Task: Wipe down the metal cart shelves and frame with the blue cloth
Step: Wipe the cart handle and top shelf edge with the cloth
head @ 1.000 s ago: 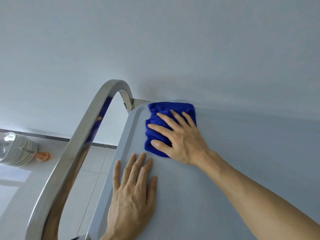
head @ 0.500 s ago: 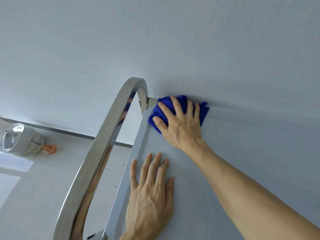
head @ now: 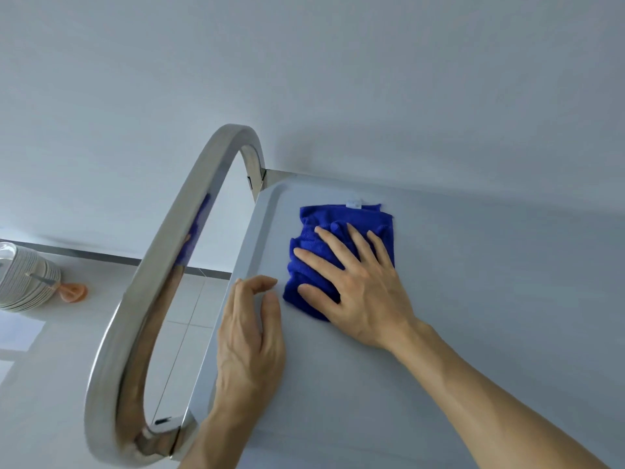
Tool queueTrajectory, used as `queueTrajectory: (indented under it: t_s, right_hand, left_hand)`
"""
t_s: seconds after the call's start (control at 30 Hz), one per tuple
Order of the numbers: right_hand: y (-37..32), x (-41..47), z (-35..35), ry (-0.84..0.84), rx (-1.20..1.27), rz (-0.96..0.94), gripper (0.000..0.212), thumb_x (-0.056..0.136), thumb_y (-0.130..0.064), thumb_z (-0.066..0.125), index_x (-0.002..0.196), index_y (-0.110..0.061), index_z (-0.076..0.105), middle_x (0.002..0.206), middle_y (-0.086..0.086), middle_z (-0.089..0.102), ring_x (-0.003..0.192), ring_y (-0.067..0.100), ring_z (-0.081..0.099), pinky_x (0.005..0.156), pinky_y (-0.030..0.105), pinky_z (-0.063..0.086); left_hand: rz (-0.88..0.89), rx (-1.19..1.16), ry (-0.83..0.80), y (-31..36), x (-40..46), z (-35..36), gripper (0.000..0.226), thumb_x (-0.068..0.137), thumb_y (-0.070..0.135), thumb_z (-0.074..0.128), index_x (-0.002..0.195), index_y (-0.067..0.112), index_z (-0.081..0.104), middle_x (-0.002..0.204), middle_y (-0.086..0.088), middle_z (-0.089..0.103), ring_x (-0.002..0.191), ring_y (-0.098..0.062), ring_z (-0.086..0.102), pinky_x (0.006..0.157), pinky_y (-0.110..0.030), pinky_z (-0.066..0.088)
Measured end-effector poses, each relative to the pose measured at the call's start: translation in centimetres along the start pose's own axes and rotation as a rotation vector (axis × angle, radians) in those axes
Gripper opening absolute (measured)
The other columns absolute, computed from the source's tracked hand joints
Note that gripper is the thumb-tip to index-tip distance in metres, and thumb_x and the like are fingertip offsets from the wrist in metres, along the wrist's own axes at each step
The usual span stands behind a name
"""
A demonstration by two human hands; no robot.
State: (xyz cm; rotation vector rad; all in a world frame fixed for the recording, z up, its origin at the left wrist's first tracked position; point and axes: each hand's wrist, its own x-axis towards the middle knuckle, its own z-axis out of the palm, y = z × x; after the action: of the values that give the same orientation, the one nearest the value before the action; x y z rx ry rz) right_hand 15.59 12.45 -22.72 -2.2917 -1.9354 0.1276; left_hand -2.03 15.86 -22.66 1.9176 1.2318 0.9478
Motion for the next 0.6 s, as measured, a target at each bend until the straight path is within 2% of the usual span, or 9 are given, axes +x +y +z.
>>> queueTrajectory:
  t_s: [0.13,0.33,0.43,0.5,0.6]
  right_hand:
    - [1.2,-6.1,-0.4,-0.02,-0.001,0.009,0.053,0.098,-0.066,0.029,0.148,-0.048,0.034,0.162,-0.011,0.024,0.15,0.03,0.02,0.121,0.054,0.015]
    - [5.4,-14.4,-1.2,-0.012,-0.034,0.088,0.054,0.096,-0.068,0.033,0.146,-0.048,0.037,0.162,-0.011,0.025,0.15,0.026,0.022,0.118,0.056,0.023]
    - [6.2,-14.4,-1.5,0.032,-0.035,0.197,0.056,0.096,-0.069,0.028,0.146,-0.046,0.04,0.16,-0.009,0.03,0.147,0.029,0.029,0.117,0.056,0.025]
    - [5.7,-12.4,-1.4,0.062,-0.064,0.311,0.058,0.095,-0.068,0.027,0.144,-0.041,0.045,0.158,-0.006,0.035,0.142,0.033,0.036,0.115,0.056,0.026]
    - [3.2,-7.8,-1.0,0.088,-0.092,0.527,0.063,0.093,-0.068,0.023,0.145,-0.04,0.043,0.159,-0.001,0.033,0.142,0.04,0.032,0.114,0.06,0.023]
  left_hand:
    - [0.033,0.038,-0.033,-0.3,0.0,0.0,0.02,0.098,0.021,0.04,0.1,0.018,0.059,0.095,0.009,0.056,0.09,-0.004,0.055,0.08,-0.007,0.035]
    - [0.013,-0.004,-0.041,-0.4,0.0,-0.1,0.022,0.1,0.023,0.039,0.098,0.018,0.06,0.089,0.009,0.055,0.078,-0.016,0.051,0.074,-0.026,0.036]
    - [0.006,-0.03,-0.072,0.1,-0.1,-0.1,0.022,0.101,0.024,0.039,0.1,0.018,0.06,0.091,0.014,0.056,0.088,-0.016,0.053,0.092,-0.042,0.044]
    - [0.001,-0.053,-0.102,0.6,-0.1,0.0,0.026,0.101,0.031,0.036,0.103,0.019,0.06,0.097,0.021,0.056,0.099,-0.015,0.054,0.102,-0.052,0.04]
    - [-0.002,-0.096,-0.136,0.7,0.0,-0.1,0.03,0.099,0.038,0.033,0.108,0.023,0.058,0.105,0.023,0.056,0.113,-0.014,0.051,0.107,-0.05,0.036]
